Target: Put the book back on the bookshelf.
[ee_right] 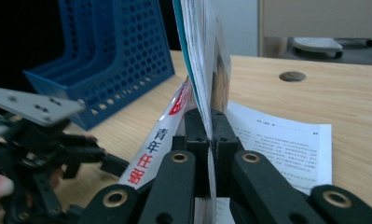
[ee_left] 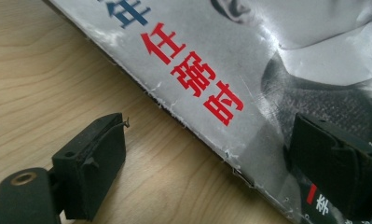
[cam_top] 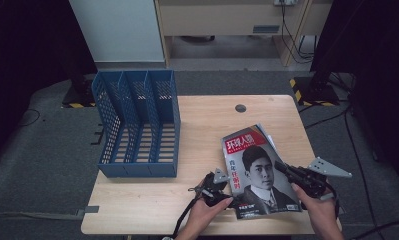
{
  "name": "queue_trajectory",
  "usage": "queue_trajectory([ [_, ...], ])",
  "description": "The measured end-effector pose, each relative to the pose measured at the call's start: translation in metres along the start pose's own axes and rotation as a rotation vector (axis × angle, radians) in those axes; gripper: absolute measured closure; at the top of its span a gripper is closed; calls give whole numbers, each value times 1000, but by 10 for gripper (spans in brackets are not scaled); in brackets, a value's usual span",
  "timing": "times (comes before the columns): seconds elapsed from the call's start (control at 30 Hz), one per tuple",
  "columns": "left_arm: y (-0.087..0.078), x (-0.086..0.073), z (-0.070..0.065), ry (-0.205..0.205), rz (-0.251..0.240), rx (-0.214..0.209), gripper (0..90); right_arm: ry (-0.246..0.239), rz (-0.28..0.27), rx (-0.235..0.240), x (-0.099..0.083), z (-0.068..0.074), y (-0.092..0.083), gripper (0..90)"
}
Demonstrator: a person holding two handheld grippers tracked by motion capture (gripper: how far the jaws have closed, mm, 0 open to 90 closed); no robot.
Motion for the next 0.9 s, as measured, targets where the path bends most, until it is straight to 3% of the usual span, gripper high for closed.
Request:
queue_trajectory([
  [0.2,5,1,-11,1,11,-71,108,53,-36,23,3,0,-1,890],
  [0.3,8,2,-14,27,11,-50,219,55,2,16,-6,-2,5,887],
  [0.33,8,2,-13,36,8,-32,272,13,75,-21,-18,-5,12,884],
  [0.37,8,2,-13,36,8,-32,297,13,75,-21,-18,-5,12,884],
  [0.4,7,1,-13,40,6,-22,313,-10,152,-62,-31,-10,18,872],
  [0.43,7,1,-13,40,6,-22,350,-10,152,-62,-31,-10,18,872],
  [0.47,6,1,-11,40,1,4,388,-60,235,-98,-44,-14,23,844],
  [0.7,4,0,-9,34,-4,16,465,-85,319,-135,-59,-20,25,807],
  [0.73,4,0,-9,36,-4,18,479,-90,360,-141,-66,-21,26,798],
  [0.9,3,-2,-10,68,1,38,491,-115,396,-139,-73,-19,27,794],
])
Point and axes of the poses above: each handheld gripper's, and its own axes: y roughly forward along the jaws, x roughly out of its top, z roughly to its left, the point moved 10 cm from there along y, roughly forward along the jaws, and after that the axes turned 6 degrees about -y, right-handed, at the moved point
